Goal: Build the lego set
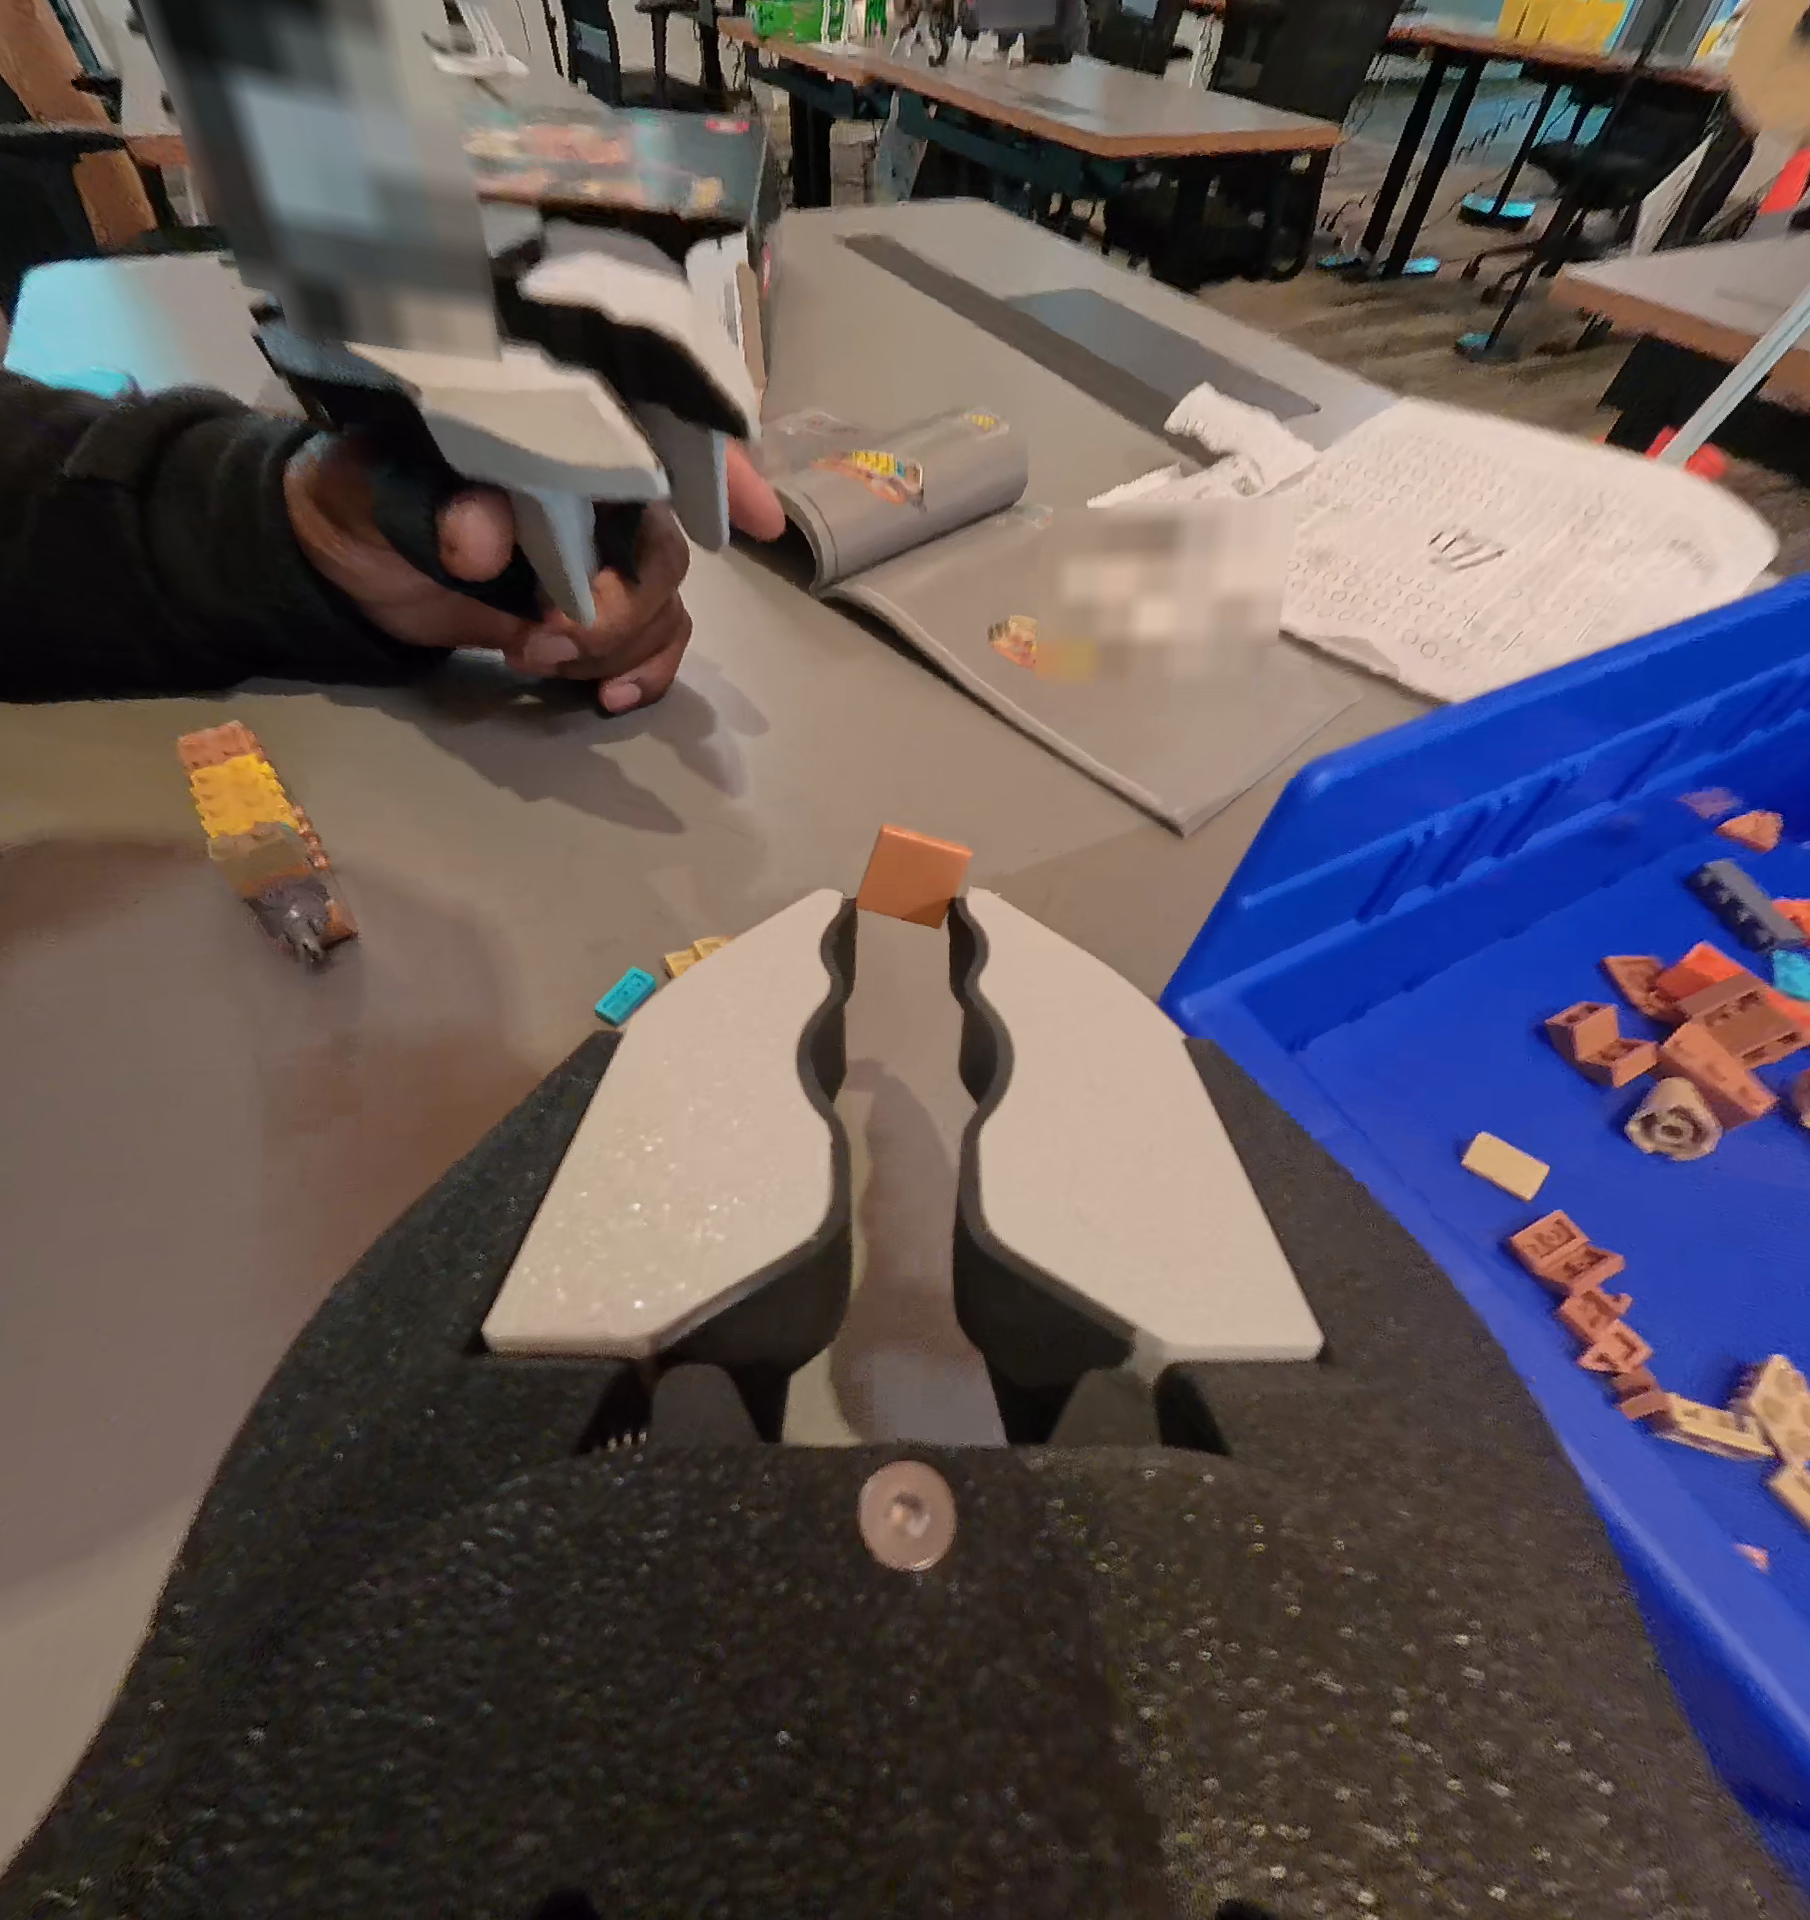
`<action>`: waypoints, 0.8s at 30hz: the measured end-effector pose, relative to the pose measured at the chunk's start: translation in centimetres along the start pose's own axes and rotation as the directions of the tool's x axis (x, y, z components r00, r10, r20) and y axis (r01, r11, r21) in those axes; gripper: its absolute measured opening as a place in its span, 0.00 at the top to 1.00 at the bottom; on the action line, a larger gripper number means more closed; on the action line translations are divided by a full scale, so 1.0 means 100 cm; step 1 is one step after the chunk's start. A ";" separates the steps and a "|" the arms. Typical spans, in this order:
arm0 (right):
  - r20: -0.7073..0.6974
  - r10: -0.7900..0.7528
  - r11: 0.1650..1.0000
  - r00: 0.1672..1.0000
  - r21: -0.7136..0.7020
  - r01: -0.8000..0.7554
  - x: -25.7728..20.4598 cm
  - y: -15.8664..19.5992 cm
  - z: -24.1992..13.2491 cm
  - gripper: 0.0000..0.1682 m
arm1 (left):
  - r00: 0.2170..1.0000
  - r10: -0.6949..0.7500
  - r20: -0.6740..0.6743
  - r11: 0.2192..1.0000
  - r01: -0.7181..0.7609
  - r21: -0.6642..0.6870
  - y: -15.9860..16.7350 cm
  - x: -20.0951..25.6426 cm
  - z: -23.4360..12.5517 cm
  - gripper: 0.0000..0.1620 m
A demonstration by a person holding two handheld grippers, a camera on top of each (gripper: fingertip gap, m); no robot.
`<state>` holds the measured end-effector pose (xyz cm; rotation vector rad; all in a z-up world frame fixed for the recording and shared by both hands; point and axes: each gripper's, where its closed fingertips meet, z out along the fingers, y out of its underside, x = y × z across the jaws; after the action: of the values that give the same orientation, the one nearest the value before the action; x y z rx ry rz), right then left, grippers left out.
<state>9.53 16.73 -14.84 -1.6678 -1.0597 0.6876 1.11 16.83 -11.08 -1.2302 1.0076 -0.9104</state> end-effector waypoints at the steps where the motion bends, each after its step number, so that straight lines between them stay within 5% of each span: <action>1: -0.006 -0.007 1.000 1.000 0.023 0.007 0.001 -0.009 -0.004 0.90 | 1.000 0.001 0.000 1.000 -0.001 -0.001 0.000 0.000 0.000 0.89; 6: -0.066 -0.034 0.997 0.997 0.073 0.039 0.021 -0.052 -0.040 0.90 | 1.000 0.011 0.015 1.000 -0.011 -0.008 0.001 -0.003 0.000 0.89; 13: 0.022 -0.103 0.992 0.994 -0.069 0.104 0.049 -0.086 -0.068 0.90 | 0.999 0.022 0.029 1.000 -0.021 -0.012 0.002 -0.005 0.000 0.89; 19: 0.081 -0.171 0.884 0.982 -0.428 0.189 0.123 -0.032 -0.042 0.90 | 0.999 0.033 0.032 0.999 -0.032 -0.020 0.003 -0.006 0.000 0.89; 24: 0.189 -0.145 0.761 0.971 -0.606 0.231 0.134 0.014 -0.008 0.90 | 0.998 0.035 0.044 0.999 -0.034 -0.023 0.003 -0.010 -0.002 0.89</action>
<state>16.77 28.15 -15.26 -2.0493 -1.6593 0.3172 0.66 17.77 -11.32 -1.2430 1.0031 -0.8442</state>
